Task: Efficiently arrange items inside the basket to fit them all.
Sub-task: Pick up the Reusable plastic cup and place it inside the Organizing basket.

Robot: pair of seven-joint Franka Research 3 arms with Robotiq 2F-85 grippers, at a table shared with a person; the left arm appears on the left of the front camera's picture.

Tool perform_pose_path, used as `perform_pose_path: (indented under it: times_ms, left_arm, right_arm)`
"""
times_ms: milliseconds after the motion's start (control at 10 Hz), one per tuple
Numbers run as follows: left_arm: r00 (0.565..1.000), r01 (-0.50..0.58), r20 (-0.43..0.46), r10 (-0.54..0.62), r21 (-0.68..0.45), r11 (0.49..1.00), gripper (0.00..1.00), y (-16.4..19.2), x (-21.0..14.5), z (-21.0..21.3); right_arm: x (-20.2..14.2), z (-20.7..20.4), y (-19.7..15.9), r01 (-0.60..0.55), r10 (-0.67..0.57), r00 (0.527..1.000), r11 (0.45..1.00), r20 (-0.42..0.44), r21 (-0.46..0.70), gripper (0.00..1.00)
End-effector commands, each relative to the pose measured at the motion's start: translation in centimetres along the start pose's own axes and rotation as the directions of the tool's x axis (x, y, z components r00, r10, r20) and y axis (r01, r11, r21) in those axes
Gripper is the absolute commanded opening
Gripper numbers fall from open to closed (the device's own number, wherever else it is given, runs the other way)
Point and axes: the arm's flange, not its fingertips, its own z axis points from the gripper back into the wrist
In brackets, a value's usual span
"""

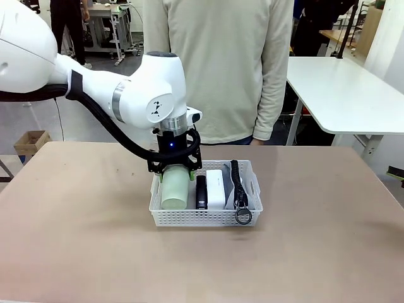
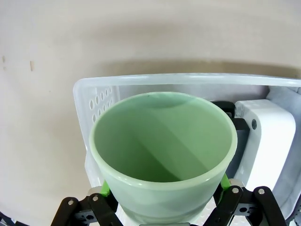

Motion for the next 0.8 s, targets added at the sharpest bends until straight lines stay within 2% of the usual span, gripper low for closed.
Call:
perform_pose_path:
  times_ms: [0, 700]
  left_arm:
    - [1.000, -0.025, 0.014, 0.024, 0.038, 0.999, 0.91, -0.9, 0.6, 0.1]
    - [1.000, -0.011, 0.004, 0.010, 0.077, 0.997, 0.91, -1.5, 0.7, -0.9]
  right_arm:
    - [-0.1, 0.3, 0.4, 0.000, 0.000, 1.000, 1.000, -0.010, 0.005, 1.00]
    - [-0.1, 0.3, 0.4, 0.000, 0.000, 1.000, 1.000, -0.010, 0.005, 1.00]
